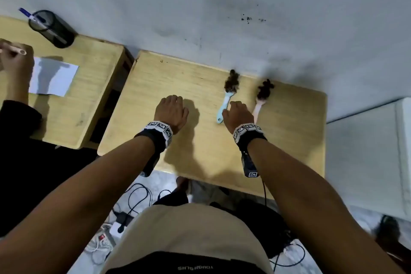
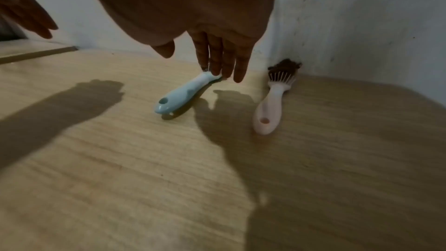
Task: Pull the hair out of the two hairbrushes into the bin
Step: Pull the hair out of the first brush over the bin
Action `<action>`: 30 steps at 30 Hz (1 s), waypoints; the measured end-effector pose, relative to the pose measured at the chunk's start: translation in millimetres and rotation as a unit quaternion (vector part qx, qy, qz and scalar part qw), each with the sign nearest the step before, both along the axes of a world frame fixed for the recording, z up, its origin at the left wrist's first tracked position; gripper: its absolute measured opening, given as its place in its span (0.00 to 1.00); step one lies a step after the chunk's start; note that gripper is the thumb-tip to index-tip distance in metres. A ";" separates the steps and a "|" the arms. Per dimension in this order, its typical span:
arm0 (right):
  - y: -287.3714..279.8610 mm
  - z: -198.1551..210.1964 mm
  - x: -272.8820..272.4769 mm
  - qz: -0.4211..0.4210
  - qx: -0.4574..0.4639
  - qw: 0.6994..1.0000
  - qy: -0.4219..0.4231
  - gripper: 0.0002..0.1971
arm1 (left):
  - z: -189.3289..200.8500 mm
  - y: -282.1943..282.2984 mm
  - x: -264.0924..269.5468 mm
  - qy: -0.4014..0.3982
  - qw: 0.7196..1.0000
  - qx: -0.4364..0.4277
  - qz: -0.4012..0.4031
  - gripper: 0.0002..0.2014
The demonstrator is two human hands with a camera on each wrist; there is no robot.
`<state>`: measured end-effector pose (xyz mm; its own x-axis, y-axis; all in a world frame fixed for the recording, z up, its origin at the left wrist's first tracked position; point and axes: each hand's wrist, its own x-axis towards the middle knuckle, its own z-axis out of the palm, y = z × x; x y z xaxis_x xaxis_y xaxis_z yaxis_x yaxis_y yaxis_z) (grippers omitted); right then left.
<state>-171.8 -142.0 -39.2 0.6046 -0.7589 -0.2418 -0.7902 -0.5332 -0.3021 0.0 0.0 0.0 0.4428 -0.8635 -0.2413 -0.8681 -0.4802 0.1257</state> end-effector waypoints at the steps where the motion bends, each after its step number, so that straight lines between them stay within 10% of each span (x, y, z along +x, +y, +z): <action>1: -1.9 -0.3 7.9 -0.025 0.023 0.999 0.009 0.20 | -2.2 -2.2 8.3 0.002 1.000 0.009 -0.001 0.20; 14: -29.4 -26.7 58.8 -0.224 0.145 0.963 0.026 0.32 | -21.2 -48.4 85.7 0.028 0.996 0.019 -0.083 0.22; 30: 21.4 19.7 -46.2 -0.204 0.032 0.978 -0.007 0.17 | -10.5 -104.2 37.1 0.157 0.954 -0.019 -0.254 0.28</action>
<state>-218.0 -120.6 -19.5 0.2570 -0.9219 -0.2900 -0.9293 -0.1533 -0.3361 37.1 -104.2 -10.5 -0.1246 -0.9585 -0.2565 -0.9044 0.0034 0.4267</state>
